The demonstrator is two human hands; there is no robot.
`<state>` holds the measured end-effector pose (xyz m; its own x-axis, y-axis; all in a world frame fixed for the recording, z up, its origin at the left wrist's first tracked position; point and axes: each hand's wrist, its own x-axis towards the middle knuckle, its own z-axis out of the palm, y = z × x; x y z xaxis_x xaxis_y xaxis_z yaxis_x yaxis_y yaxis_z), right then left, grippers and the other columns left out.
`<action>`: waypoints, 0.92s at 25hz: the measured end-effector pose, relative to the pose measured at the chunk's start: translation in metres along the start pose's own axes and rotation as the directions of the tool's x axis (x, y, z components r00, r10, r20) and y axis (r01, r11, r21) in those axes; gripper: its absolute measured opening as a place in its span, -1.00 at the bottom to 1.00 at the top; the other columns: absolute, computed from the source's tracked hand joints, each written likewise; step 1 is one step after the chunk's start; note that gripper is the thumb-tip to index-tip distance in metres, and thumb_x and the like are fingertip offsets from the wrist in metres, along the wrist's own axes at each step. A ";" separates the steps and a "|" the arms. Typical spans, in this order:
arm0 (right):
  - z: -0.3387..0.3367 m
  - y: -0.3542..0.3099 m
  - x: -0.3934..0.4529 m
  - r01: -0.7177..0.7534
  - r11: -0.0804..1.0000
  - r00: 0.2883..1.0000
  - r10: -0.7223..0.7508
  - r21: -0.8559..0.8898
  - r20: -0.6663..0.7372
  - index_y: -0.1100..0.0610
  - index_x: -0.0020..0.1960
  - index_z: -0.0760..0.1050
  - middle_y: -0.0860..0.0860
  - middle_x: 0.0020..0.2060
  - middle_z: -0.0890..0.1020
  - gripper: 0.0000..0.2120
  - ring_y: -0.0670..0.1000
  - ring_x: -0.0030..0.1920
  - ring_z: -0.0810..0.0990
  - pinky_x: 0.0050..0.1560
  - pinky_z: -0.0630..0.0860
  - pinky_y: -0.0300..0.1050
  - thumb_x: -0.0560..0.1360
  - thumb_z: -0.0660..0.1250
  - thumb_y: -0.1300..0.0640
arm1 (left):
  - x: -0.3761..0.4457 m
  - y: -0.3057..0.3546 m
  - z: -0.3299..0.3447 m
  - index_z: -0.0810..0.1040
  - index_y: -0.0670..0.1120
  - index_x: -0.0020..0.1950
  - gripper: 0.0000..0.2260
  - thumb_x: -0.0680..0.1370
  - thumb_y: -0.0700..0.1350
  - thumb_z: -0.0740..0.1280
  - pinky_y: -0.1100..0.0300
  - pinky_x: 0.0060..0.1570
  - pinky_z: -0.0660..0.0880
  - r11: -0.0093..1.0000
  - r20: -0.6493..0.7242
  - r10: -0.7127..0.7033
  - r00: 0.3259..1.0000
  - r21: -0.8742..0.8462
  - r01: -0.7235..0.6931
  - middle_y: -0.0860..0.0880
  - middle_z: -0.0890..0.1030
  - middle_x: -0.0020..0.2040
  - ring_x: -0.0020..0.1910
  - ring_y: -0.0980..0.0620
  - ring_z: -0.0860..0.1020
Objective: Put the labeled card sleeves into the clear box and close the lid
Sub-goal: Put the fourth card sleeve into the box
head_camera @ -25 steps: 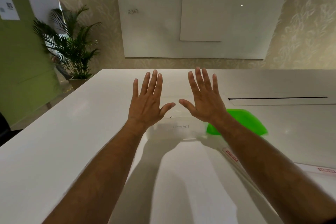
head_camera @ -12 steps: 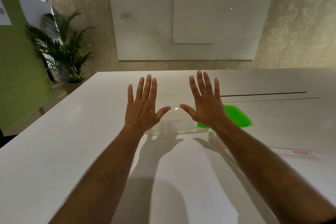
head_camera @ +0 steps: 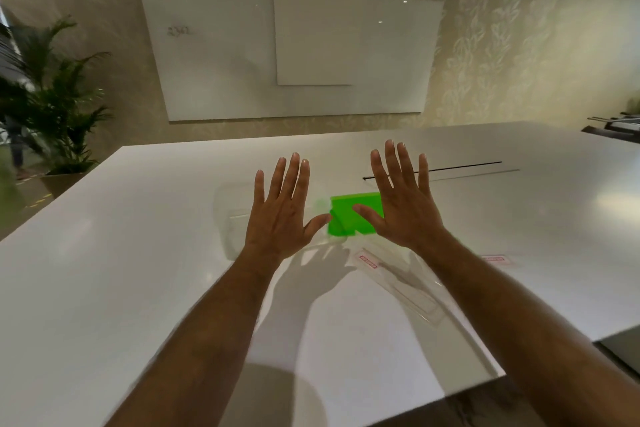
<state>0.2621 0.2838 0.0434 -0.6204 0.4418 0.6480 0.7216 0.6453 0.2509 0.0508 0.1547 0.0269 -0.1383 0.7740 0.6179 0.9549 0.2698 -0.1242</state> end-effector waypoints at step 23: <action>-0.034 0.022 -0.096 -0.082 0.983 0.841 -0.019 0.162 0.541 0.12 -0.18 0.59 0.11 -0.26 0.64 -0.73 0.18 -0.19 0.59 -0.19 0.53 -0.03 0.48 0.21 -0.01 | -0.005 0.109 0.026 0.63 -0.05 0.18 -0.80 0.59 -0.14 0.32 -0.03 0.04 0.58 0.832 0.184 0.428 0.885 -0.462 -0.307 -0.04 0.68 0.13 0.11 -0.08 0.60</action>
<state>0.3480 0.2342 0.0109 -0.7018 0.6962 0.1511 0.7105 0.6995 0.0773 0.1488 0.1949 -0.0101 0.2380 0.9059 0.3504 0.9585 -0.2773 0.0658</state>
